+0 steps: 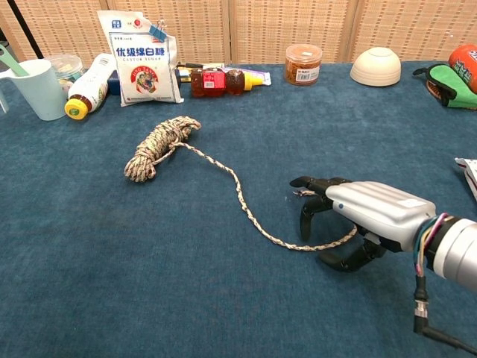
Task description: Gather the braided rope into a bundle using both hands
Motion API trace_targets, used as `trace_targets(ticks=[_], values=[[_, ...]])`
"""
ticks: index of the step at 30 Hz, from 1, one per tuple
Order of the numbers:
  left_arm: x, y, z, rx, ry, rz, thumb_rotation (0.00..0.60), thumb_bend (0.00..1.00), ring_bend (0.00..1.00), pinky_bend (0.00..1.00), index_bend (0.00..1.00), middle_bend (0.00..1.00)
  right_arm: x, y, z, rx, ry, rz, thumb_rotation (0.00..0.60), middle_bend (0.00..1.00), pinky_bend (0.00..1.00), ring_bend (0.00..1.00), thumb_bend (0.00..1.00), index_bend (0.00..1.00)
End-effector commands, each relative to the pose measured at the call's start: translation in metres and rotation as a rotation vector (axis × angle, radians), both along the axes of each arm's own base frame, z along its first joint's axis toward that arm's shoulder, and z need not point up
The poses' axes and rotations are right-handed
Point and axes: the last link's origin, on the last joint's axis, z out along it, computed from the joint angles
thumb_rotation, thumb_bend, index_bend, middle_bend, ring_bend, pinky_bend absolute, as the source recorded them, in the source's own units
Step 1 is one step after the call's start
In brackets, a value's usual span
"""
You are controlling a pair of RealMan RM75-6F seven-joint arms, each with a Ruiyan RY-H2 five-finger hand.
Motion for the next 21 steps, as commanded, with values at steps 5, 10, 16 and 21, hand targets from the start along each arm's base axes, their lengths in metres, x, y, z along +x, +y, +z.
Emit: trace_targets(ticks=[5,10,16,21], values=[[0.0001,-0.0003,0.0013,0.004,-0.003,-0.001,0.6,0.1,0.0,0.0,0.0,0.0,-0.0007,0.0003,-0.0032,-0.009,0.004,0.007,0.6,0.0,0.0,0.0,0.43,0.47],[-0.0001,-0.0006,0.002,0.004,-0.005,-0.002,0.6,0.1,0.0,0.0,0.0,0.0,-0.0011,-0.0001,-0.0054,-0.019,0.003,0.01,0.6,0.0,0.0,0.0,0.43,0.48],[-0.0001,-0.001,0.0024,0.004,-0.006,-0.001,0.6,0.1,0.0,0.0,0.0,0.0,-0.0035,-0.0003,-0.0069,-0.02,0.001,0.007,0.6,0.0,0.0,0.0,0.43,0.52],[-0.0002,-0.0012,0.0026,0.005,-0.004,-0.001,0.6,0.1,0.0,0.0,0.0,0.0,-0.0044,-0.0007,-0.0077,-0.02,-0.008,0.004,0.6,0.0,0.0,0.0,0.43,0.56]])
